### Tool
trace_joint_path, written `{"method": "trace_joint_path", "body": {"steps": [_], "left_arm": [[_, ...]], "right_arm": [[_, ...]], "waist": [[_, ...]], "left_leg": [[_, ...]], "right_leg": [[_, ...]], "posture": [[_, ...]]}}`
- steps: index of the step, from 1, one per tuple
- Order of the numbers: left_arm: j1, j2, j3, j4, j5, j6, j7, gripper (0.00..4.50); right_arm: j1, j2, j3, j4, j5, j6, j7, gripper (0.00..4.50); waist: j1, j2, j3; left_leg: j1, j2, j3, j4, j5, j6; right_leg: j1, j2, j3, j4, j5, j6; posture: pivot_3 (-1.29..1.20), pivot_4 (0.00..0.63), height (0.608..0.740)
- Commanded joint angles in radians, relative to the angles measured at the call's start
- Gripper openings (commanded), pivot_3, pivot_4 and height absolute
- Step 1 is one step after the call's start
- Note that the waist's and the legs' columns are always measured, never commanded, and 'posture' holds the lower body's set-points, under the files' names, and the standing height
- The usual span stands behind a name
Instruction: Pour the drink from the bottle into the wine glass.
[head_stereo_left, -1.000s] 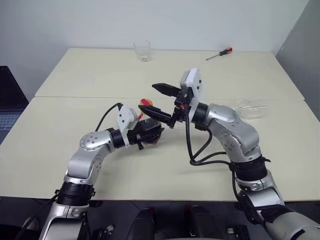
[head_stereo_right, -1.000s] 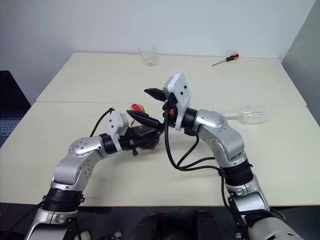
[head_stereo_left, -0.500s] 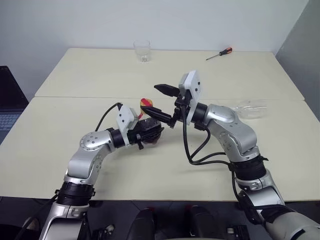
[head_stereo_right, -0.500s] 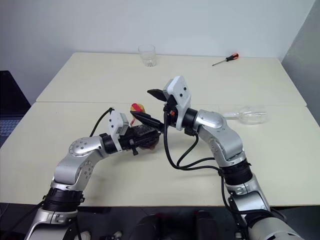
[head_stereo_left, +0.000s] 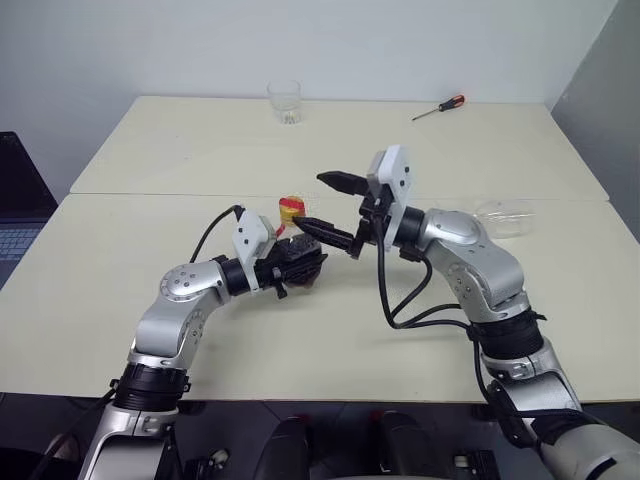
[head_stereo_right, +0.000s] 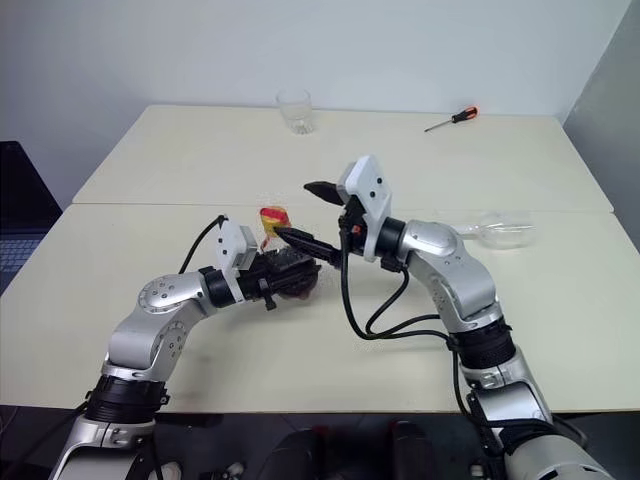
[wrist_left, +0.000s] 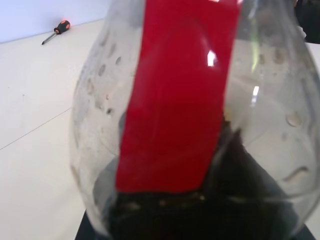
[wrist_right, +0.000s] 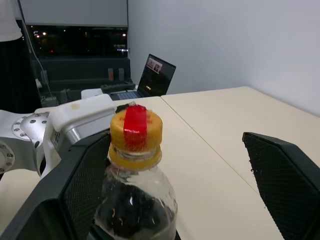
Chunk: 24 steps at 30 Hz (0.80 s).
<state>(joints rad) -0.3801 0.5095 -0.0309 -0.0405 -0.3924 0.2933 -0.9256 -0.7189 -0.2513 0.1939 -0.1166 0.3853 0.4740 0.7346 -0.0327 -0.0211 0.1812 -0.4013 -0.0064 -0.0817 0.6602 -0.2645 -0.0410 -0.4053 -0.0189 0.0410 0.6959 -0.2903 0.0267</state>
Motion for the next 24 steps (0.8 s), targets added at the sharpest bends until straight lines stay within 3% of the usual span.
{"method": "trace_joint_path", "body": {"steps": [1,13,20,24], "left_arm": [[-0.018,0.002,0.023,-0.042,-0.014,-0.029,-0.009,1.76],[-0.028,0.001,0.022,-0.027,-0.012,-0.035,-0.016,1.76],[-0.031,0.006,0.025,-0.022,-0.013,-0.035,-0.021,1.76],[-0.037,0.003,0.023,-0.019,-0.01,-0.033,-0.021,1.76]], "right_arm": [[-0.001,-0.02,-0.052,-0.023,0.008,0.001,-0.012,4.49],[0.042,-0.063,-0.084,-0.073,0.041,0.044,0.001,4.49],[0.068,-0.065,-0.137,-0.176,0.249,0.191,0.052,4.49],[0.068,-0.062,-0.134,-0.196,0.281,0.219,0.044,4.49]], "waist": [[0.0,0.0,0.0],[0.0,0.0,0.0],[0.0,0.0,0.0],[0.0,0.0,0.0]], "left_leg": [[0.0,0.0,0.0,0.0,0.0,0.0],[0.0,0.0,0.0,0.0,0.0,0.0],[0.0,0.0,0.0,0.0,0.0,0.0],[0.0,0.0,0.0,0.0,0.0,0.0]], "right_leg": [[0.0,0.0,0.0,0.0,0.0,0.0],[0.0,0.0,0.0,0.0,0.0,0.0],[0.0,0.0,0.0,0.0,0.0,0.0],[0.0,0.0,0.0,0.0,0.0,0.0]], "posture": [[0.0,0.15,0.74],[0.0,0.15,0.74],[0.0,0.15,0.74],[0.0,0.15,0.74]]}}
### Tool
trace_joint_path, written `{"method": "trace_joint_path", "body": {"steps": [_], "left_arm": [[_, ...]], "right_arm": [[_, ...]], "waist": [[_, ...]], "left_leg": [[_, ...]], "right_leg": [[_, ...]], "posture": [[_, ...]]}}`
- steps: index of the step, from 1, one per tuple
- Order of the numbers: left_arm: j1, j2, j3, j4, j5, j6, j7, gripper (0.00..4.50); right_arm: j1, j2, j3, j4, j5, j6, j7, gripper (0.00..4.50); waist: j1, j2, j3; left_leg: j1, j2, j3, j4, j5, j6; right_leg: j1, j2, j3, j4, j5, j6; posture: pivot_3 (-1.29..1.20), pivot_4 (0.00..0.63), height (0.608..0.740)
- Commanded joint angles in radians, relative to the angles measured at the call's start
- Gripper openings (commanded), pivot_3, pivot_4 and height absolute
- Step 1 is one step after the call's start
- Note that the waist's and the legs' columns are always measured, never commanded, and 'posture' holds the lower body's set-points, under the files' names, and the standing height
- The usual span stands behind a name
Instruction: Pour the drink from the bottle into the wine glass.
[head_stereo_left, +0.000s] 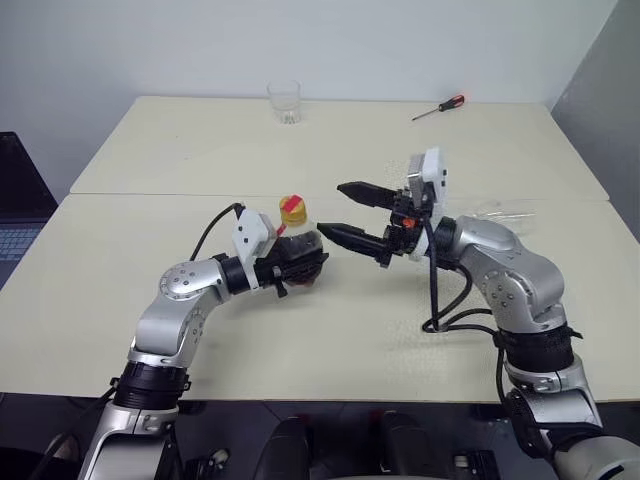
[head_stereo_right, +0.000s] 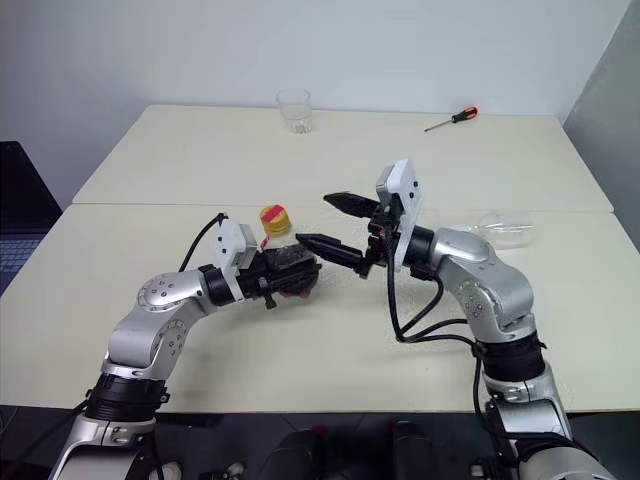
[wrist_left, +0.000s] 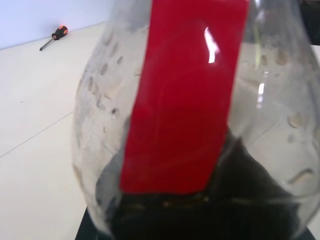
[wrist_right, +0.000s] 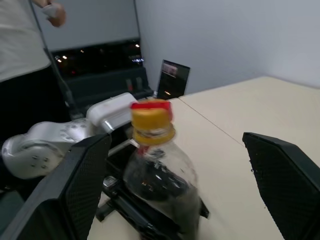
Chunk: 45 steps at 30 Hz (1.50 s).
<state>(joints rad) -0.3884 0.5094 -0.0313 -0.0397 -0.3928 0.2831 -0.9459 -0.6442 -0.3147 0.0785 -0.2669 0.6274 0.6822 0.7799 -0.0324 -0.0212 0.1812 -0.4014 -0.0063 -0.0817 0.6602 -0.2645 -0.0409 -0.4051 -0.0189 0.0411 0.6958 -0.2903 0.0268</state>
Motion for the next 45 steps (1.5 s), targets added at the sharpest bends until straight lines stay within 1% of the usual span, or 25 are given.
{"method": "trace_joint_path", "body": {"steps": [1,6,13,27,29,31,37,38,45], "left_arm": [[-0.031,0.002,0.023,-0.019,-0.009,-0.021,0.0,1.76],[-0.038,0.001,0.021,-0.012,-0.008,-0.022,-0.003,1.76],[-0.05,-0.002,0.019,-0.009,-0.005,-0.019,0.001,1.76],[-0.04,0.0,0.018,-0.029,-0.009,-0.009,0.017,1.76],[-0.038,0.003,0.018,-0.031,-0.011,-0.009,0.015,1.76],[-0.037,0.005,0.019,-0.032,-0.012,-0.008,0.013,1.76],[-0.037,0.004,0.018,-0.033,-0.01,-0.008,0.014,1.76],[-0.037,0.004,0.018,-0.033,-0.01,-0.008,0.014,1.76],[-0.041,0.002,0.018,-0.032,-0.008,-0.01,0.014,1.76]], "right_arm": [[-0.01,0.008,-0.014,-0.046,0.041,0.012,-0.008,4.49],[-0.049,0.066,0.037,-0.001,-0.014,-0.043,-0.035,4.49],[-0.097,0.137,0.067,0.081,-0.089,-0.132,-0.054,4.49],[-0.115,0.17,0.078,0.128,-0.126,-0.175,-0.036,4.49],[-0.115,0.172,0.075,0.129,-0.126,-0.174,-0.033,4.12],[-0.115,0.173,0.074,0.13,-0.125,-0.174,-0.031,3.59],[-0.113,0.173,0.071,0.129,-0.123,-0.172,-0.028,1.38],[-0.112,0.172,0.07,0.128,-0.123,-0.172,-0.026,1.12],[-0.113,0.165,0.067,0.123,-0.12,-0.168,-0.02,1.11]], "waist": [[0.0,0.0,0.0],[-0.001,0.0,0.0],[0.0,0.0,0.0],[0.0,0.0,0.0],[0.0,0.0,0.0],[0.0,0.0,0.0],[0.0,0.0,0.0],[-0.001,0.0,0.0],[0.0,0.0,0.0]], "left_leg": [[0.0,0.0,0.0,0.0,0.0,0.0],[0.0,0.0,0.0,0.0,0.0,0.0],[0.0,0.0,0.0,0.0,0.0,0.0],[0.0,0.0,0.0,0.0,0.0,0.0],[0.0,0.0,0.0,0.0,0.0,0.0],[0.0,0.0,0.0,0.0,0.0,0.0],[0.0,0.0,0.0,0.0,0.0,0.0],[0.0,0.0,0.0,0.0,0.0,0.0],[0.0,0.0,0.0,0.0,0.0,0.0]], "right_leg": [[0.0,0.0,0.0,0.0,0.0,0.0],[0.0,0.0,0.0,0.0,0.0,0.0],[0.0,0.0,0.0,0.0,0.0,0.0],[0.0,0.0,0.0,0.0,0.0,0.0],[0.0,0.0,0.0,0.0,0.0,0.0],[0.0,0.0,0.0,0.0,0.0,0.0],[0.0,0.0,0.0,0.0,0.0,0.0],[0.0,0.0,0.0,0.0,0.0,0.0],[0.0,0.0,0.0,0.0,0.0,0.0]], "posture": [[0.0,0.15,0.74],[0.0,0.15,0.74],[0.0,0.15,0.74],[0.0,0.15,0.74],[0.0,0.15,0.74],[0.0,0.15,0.74],[0.0,0.15,0.74],[0.0,0.15,0.74],[0.0,0.15,0.74]]}}
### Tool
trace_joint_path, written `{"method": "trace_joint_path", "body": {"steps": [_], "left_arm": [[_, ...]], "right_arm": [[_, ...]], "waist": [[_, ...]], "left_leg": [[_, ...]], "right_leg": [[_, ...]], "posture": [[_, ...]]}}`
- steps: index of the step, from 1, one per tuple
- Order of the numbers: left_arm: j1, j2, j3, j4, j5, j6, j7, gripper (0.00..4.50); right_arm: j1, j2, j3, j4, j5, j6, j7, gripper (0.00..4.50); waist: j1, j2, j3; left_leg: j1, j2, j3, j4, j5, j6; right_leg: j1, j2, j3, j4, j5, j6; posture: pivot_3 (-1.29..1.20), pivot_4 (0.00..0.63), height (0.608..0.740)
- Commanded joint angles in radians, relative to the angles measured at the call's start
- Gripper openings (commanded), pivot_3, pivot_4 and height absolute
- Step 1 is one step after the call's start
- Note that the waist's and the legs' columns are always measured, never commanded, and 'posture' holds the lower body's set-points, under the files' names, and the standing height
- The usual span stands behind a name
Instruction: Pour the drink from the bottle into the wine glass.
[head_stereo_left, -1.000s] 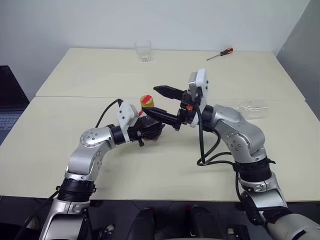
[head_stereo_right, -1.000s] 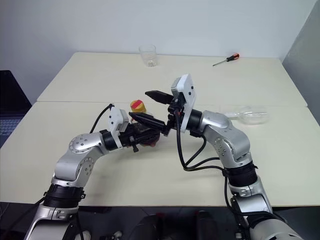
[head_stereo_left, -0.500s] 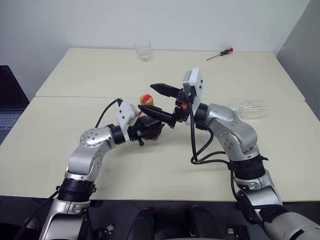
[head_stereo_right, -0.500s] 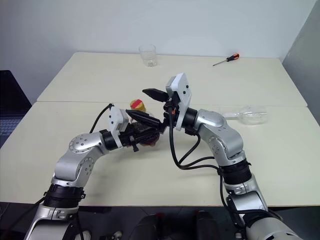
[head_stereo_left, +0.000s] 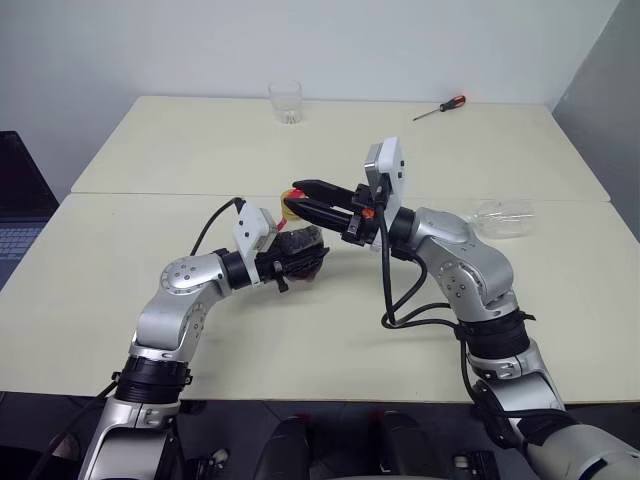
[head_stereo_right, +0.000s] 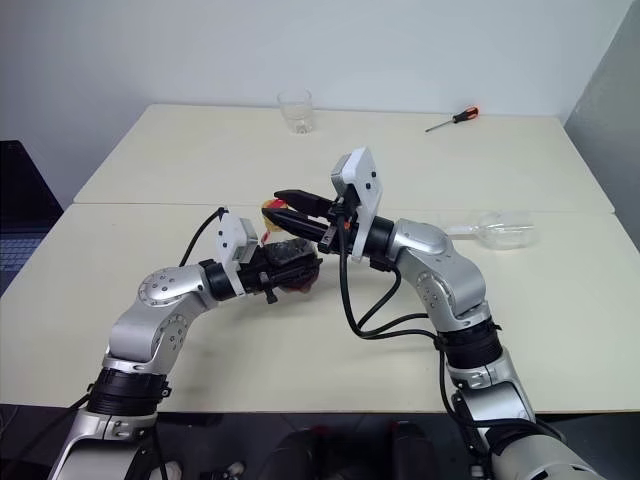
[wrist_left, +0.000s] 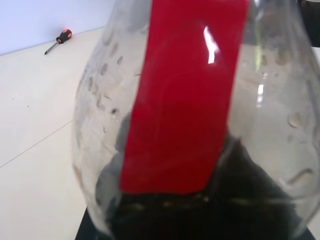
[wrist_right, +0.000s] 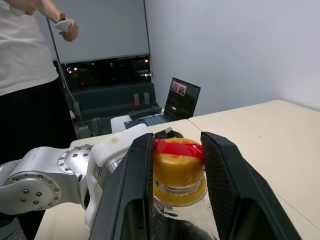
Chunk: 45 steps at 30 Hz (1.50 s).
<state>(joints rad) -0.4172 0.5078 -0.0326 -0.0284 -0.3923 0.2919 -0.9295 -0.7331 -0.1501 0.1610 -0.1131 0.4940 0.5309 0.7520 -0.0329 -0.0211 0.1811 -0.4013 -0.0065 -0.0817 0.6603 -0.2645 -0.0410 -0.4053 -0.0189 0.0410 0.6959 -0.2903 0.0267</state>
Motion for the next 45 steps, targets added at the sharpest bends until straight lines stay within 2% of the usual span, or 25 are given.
{"method": "trace_joint_path", "body": {"steps": [1,11,15,22,26,29,38,45], "left_arm": [[-0.012,0.004,0.019,-0.044,-0.008,-0.019,-0.002,1.76],[0.0,0.003,0.019,-0.045,-0.009,-0.026,-0.005,1.76],[0.007,0.003,0.021,-0.046,-0.01,-0.028,-0.007,1.76],[0.025,0.016,0.038,-0.068,-0.022,-0.017,-0.006,1.76],[0.014,0.012,0.053,-0.095,-0.041,0.012,0.02,1.76],[-0.002,0.002,0.058,-0.123,-0.057,0.044,0.043,1.76],[0.021,-0.006,0.052,-0.174,-0.07,0.087,0.062,1.76],[0.02,-0.006,0.048,-0.176,-0.073,0.091,0.065,1.76]], "right_arm": [[-0.025,-0.001,-0.016,-0.032,0.014,-0.016,0.009,1.11],[-0.084,-0.008,-0.083,-0.072,0.087,0.056,-0.023,1.11],[-0.079,-0.043,-0.1,-0.095,0.093,0.073,-0.022,1.11],[0.035,-0.199,-0.172,-0.185,0.078,0.112,-0.06,1.11],[0.159,-0.295,-0.23,-0.243,0.038,0.108,-0.119,1.11],[0.258,-0.318,-0.267,-0.282,0.002,0.107,-0.194,1.11],[0.537,-0.251,-0.298,-0.352,-0.064,0.078,-0.372,1.11],[0.582,-0.165,-0.284,-0.261,-0.133,-0.012,-0.445,1.11]], "waist": [[0.0,0.0,0.0],[0.0,0.0,0.0],[0.0,0.0,0.0],[0.003,0.0,0.0],[0.003,0.0,0.0],[0.002,0.0,0.0],[0.002,0.0,0.0],[0.001,0.0,0.0]], "left_leg": [[0.0,0.0,0.0,0.0,0.0,0.0],[0.0,0.0,0.0,0.0,0.0,0.0],[0.0,0.0,0.0,0.0,0.0,0.0],[0.0,0.0,0.0,0.0,0.0,0.0],[0.0,0.0,0.0,0.0,0.0,0.0],[0.0,0.0,0.0,0.0,0.0,0.0],[0.0,0.0,0.0,0.0,0.0,0.0],[0.0,0.0,0.001,0.0,0.0,0.0]], "right_leg": [[0.0,0.0,0.0,0.0,0.0,0.0],[0.0,0.0,0.0,0.0,0.0,0.0],[0.0,0.0,0.0,0.0,0.0,0.0],[0.0,-0.001,0.0,0.0,0.0,0.0],[0.0,-0.001,0.0,-0.001,0.0,0.0],[0.0,0.0,0.0,0.0,0.0,0.0],[0.001,0.0,0.0,0.0,0.0,0.0],[0.001,0.001,0.001,0.0,0.0,0.0]], "posture": [[0.0,0.15,0.74],[0.0,0.15,0.74],[0.0,0.15,0.74],[0.0,0.15,0.74],[0.0,0.15,0.74],[0.0,0.15,0.74],[0.0,0.15,0.74],[0.0,0.15,0.74]]}}
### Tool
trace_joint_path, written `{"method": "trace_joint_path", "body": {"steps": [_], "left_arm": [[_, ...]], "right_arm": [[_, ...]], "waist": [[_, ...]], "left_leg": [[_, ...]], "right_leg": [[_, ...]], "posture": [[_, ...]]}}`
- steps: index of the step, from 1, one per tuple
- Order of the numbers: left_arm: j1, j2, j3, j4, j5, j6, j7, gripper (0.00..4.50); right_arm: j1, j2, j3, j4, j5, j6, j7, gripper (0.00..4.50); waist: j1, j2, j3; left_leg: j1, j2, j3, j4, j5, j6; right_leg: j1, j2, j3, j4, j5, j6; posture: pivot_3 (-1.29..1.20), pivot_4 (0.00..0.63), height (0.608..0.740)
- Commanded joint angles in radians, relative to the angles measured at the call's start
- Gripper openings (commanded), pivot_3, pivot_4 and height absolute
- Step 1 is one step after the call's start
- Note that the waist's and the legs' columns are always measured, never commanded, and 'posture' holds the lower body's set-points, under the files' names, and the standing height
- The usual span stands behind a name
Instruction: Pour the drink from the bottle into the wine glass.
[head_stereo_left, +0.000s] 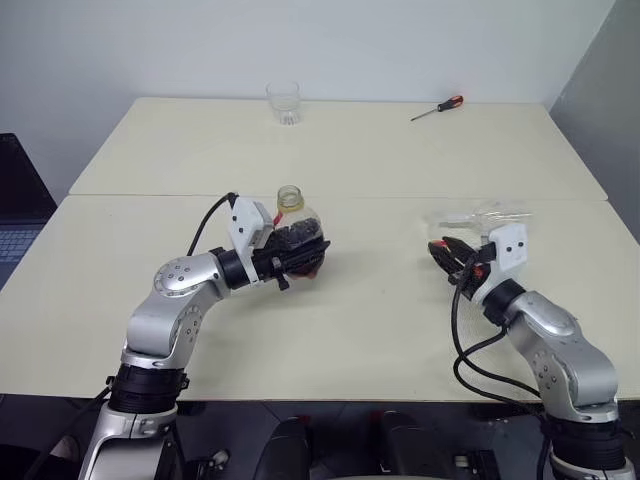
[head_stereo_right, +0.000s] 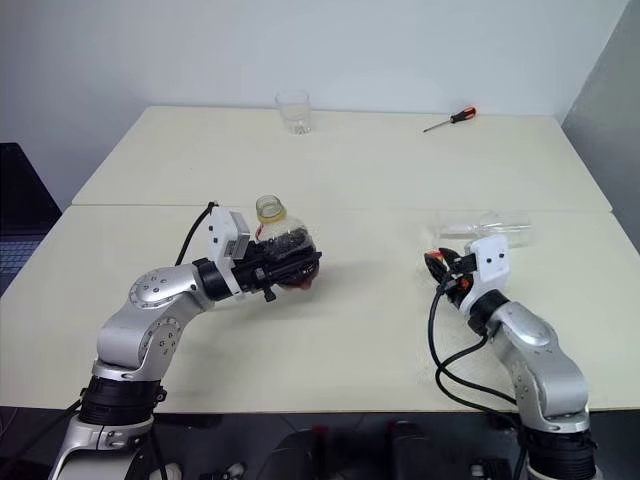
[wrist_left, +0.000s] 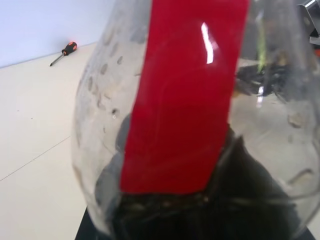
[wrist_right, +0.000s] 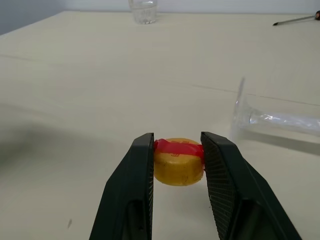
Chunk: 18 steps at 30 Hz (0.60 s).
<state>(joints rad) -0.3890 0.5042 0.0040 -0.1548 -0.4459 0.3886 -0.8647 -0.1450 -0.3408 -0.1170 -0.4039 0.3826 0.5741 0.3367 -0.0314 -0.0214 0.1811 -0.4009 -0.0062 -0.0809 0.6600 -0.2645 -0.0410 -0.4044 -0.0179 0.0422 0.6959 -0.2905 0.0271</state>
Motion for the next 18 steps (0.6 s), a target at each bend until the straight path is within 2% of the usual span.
{"method": "trace_joint_path", "body": {"steps": [1,8,18], "left_arm": [[-0.006,-0.002,0.011,-0.053,-0.021,-0.003,0.001,1.76],[0.0,0.001,0.012,-0.055,-0.021,-0.003,0.0,1.76],[-0.008,0.005,0.014,-0.046,-0.016,-0.006,-0.008,1.76]], "right_arm": [[-0.008,0.037,-0.005,0.047,-0.031,-0.07,-0.036,1.11],[-0.01,0.116,0.046,0.153,-0.104,-0.209,-0.051,1.11],[-0.009,0.125,0.133,0.239,-0.188,-0.295,-0.034,1.11]], "waist": [[0.0,0.0,0.0],[0.0,0.0,0.0],[0.0,0.0,0.0]], "left_leg": [[0.0,0.0,0.0,0.0,0.0,0.0],[0.0,0.0,0.0,0.0,0.0,0.0],[0.0,-0.001,0.001,0.0,0.0,0.0]], "right_leg": [[0.0,0.0,0.0,0.0,0.0,0.0],[0.0,0.0,0.0,0.0,0.0,0.0],[0.0,0.0,0.0,0.0,0.0,0.0]], "posture": [[0.0,0.15,0.74],[0.0,0.15,0.74],[0.0,0.15,0.74]]}}
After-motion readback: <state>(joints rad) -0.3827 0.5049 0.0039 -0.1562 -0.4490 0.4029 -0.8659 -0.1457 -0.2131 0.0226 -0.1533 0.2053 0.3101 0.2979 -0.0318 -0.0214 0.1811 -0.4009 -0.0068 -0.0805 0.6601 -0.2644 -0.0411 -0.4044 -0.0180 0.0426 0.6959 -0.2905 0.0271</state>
